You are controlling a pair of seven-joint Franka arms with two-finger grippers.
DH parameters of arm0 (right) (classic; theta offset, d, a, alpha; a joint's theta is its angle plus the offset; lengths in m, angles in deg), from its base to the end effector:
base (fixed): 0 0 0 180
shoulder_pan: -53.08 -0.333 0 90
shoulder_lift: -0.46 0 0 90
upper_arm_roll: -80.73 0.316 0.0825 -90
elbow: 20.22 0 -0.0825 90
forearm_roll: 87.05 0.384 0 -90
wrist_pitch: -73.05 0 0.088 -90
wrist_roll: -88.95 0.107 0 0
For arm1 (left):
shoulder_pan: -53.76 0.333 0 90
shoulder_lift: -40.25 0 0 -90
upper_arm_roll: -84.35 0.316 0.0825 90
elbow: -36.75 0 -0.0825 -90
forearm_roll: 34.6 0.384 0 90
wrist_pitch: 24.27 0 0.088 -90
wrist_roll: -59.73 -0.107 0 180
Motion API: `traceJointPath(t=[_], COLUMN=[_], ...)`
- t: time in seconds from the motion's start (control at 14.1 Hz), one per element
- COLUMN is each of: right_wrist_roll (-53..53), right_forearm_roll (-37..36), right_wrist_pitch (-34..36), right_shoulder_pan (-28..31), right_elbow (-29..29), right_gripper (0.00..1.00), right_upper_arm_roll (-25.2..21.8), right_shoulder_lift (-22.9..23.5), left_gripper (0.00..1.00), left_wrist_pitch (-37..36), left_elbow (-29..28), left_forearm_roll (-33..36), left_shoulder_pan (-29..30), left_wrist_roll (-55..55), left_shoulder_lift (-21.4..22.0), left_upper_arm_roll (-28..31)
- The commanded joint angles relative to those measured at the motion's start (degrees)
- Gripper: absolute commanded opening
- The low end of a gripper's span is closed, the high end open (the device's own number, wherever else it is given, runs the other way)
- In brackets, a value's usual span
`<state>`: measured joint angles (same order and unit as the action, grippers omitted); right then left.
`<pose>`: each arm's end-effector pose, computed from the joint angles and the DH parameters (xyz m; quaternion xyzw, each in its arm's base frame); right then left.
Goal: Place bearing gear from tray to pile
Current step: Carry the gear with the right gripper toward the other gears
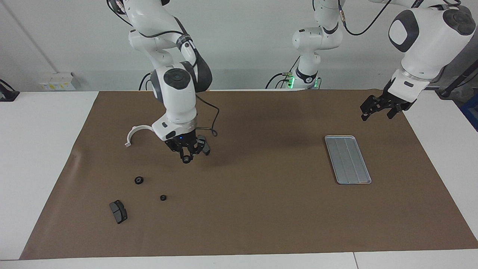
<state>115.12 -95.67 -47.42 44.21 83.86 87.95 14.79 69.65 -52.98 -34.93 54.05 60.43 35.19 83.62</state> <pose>0.6057 0.1624 0.4063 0.9971 -0.0532 0.0361 0.0397 0.5859 -0.0048 0.5823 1.0000 0.0025 -0.0076 0.0034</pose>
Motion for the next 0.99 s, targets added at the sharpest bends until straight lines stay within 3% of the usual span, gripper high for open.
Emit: traceJointPath(t=[0.0, 0.42, 0.71, 0.78, 0.85, 0.92], right_wrist_roll=[-8.04, -18.78, -18.70, -18.61, -18.70, -18.53], right_forearm_roll=[5.35, 6.25, 6.25, 7.03, 9.56, 11.33], right_wrist_pitch=[-6.95, -21.10, -22.62, -22.62, -22.71, -22.62], right_shoulder_pan=[-0.09, 0.00, 0.00, 0.00, 0.00, -0.09], right_elbow=[11.55, 23.78, 25.47, 25.47, 25.47, 25.30], right_gripper=[0.00, 0.00, 0.00, 0.35, 0.99, 1.00], right_upper_arm_roll=[-3.78, -10.82, -11.00, -11.00, -11.00, -11.09], right_shoulder_lift=[-4.83, -6.15, -6.16, -5.98, -5.72, -5.63], left_gripper=[1.00, 1.00, 1.00, 1.00, 1.00, 1.00], left_wrist_pitch=[0.74, 0.74, 0.83, 0.74, 0.74, 0.83], left_elbow=[-2.03, -2.03, -2.03, -2.03, -2.03, -2.03], left_forearm_roll=[1.12, 1.12, 1.12, 1.12, 1.12, 1.12], left_shoulder_pan=[-0.55, -0.55, -0.55, -0.55, -0.55, -0.55], left_wrist_roll=[-0.09, -0.09, -0.17, -0.26, -0.26, -0.26], left_shoulder_lift=[1.80, 1.71, 1.72, 1.71, 1.80, 1.80], left_upper_arm_roll=[0.28, 0.28, 0.28, 0.28, 0.28, 0.28])
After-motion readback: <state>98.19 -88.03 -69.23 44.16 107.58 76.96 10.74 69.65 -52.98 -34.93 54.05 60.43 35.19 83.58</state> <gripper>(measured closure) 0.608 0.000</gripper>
